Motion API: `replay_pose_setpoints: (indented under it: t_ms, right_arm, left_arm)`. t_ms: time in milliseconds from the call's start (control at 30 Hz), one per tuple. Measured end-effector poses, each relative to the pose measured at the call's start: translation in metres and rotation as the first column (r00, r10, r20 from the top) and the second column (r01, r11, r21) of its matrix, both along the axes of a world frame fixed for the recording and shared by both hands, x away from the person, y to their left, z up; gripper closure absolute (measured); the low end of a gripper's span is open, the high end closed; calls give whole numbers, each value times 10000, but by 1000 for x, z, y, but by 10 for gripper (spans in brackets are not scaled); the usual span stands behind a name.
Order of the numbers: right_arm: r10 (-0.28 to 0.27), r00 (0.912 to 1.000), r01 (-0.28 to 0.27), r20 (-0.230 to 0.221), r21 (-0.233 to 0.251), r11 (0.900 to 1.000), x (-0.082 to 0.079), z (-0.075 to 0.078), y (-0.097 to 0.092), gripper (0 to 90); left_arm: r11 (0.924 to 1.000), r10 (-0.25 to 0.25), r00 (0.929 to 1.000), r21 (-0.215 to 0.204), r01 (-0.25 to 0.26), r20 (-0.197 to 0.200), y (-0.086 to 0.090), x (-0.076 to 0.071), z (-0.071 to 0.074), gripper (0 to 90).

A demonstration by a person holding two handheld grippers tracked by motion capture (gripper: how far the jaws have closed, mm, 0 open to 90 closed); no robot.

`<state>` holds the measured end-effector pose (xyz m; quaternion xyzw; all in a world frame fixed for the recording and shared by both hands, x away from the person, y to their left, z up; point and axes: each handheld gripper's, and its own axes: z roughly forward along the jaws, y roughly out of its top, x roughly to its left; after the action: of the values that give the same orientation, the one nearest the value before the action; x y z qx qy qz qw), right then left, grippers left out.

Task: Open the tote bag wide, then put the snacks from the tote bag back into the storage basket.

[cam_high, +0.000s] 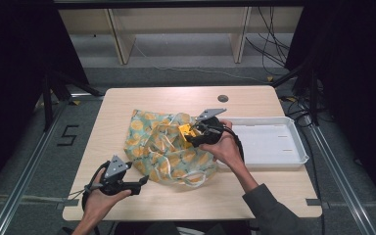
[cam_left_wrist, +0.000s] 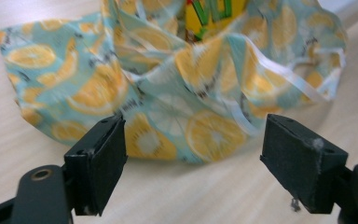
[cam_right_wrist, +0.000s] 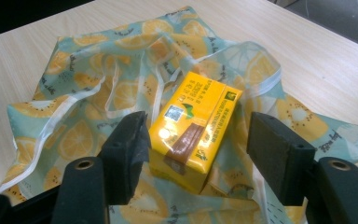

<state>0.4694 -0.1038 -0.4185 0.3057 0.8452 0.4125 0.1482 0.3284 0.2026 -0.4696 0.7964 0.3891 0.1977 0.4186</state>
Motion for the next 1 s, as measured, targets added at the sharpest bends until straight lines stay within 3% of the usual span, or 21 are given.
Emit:
replay_pose_setpoints:
  t_ms: [33, 100, 133, 200, 233, 267, 300, 333, 367, 400, 433, 467, 500, 533, 567, 600, 667, 767, 800, 900, 1000]
  right_arm:
    - [26, 9998, -29, -205, -141, 9999, -1, 1, 0, 371]
    - [-2, 10000, 3, -55, 17, 10000, 0, -3, 3, 363]
    - [-61, 9997, 58, -232, -126, 9999, -1, -2, 3, 353]
    - [-171, 9994, 166, -300, -159, 9997, -2, -3, 5, 336]
    - [-213, 9998, 213, -48, -62, 9998, -1, -6, 7, 336]
    - [-177, 9988, 164, -457, -292, 9994, -3, -4, 7, 333]
    - [-370, 9988, 370, -328, -10, 9993, -3, -7, 10, 323]
    - [-225, 9997, 223, -103, -232, 9995, -1, -8, 9, 314]
    - [-249, 9989, 236, -406, -320, 9992, -2, -7, 10, 314]
    - [-240, 9995, 236, -201, -185, 9995, -1, -10, 12, 312]
    - [63, 9999, -69, -124, -466, 9989, 0, -9, 11, 298]
    - [-270, 9994, 265, -201, -258, 9993, -2, -12, 14, 295]
    - [-263, 9991, 252, -334, -354, 9991, -2, -12, 15, 293]
    - [-305, 9993, 298, -208, -318, 9990, -1, -14, 17, 286]
    - [-400, 9977, 376, -553, -441, 9983, -2, -13, 17, 275]
    - [-382, 9975, 350, -591, -546, 9979, -1, -13, 17, 266]
    - [-447, 9979, 433, -464, -323, 9985, -1, -17, 20, 266]
    - [-394, 9982, 374, -448, -455, 9983, 1, -20, 21, 268]
    - [-444, 9975, 417, -549, -481, 9980, 1, -20, 21, 280]
    - [-424, 9976, 401, -545, -436, 9982, 2, -22, 22, 287]
    - [-447, 9980, 427, -455, -445, 9981, 2, -24, 23, 311]
  left_arm:
    - [9997, -77, 9999, 210, 78, -75, 1, -2, 0, 213]
    - [9998, 119, 9999, -175, -118, 50, 0, -4, -4, 208]
    - [9996, -36, 10000, 268, 36, -23, 2, -4, -3, 208]
    - [9999, 92, 9999, 71, -92, -66, 1, -6, -7, 208]
    - [9999, 20, 10000, 157, -19, -71, 1, -7, -8, 208]
    - [10000, 27, 10000, 60, -27, -88, 0, -8, -10, 207]
    - [9998, -99, 9998, 197, 102, -191, 0, -9, -10, 205]
    - [10000, -27, 9998, 58, 28, -179, -2, -10, -12, 204]
    - [9994, -229, 9993, 271, 237, -291, -1, -10, -13, 201]
    - [9995, -233, 9993, 211, 240, -299, -2, -11, -16, 199]
    - [9997, -171, 9985, 145, 179, -524, -4, -11, -18, 199]
    - [9998, -141, 9987, 138, 148, -498, -5, -11, -19, 199]
    - [9988, -302, 9984, 383, 320, -481, -4, -10, -19, 198]
    - [9993, -135, 9989, 332, 149, -442, -5, -10, -20, 198]
    - [9996, -131, 9988, 253, 143, -474, -5, -11, -20, 198]
    - [9988, -264, 9986, 396, 282, -450, -4, -10, -19, 198]
    - [9987, -268, 9989, 427, 285, -395, -5, -10, -20, 198]
    - [9995, -156, 9982, 280, 173, -572, -7, -10, -21, 198]
    - [9985, -265, 9981, 466, 291, -553, -6, -10, -20, 199]
    - [9988, -343, 9988, 329, 355, -344, -7, -9, -21, 199]
    - [9991, -250, 9986, 329, 266, -469, -6, -10, -21, 199]
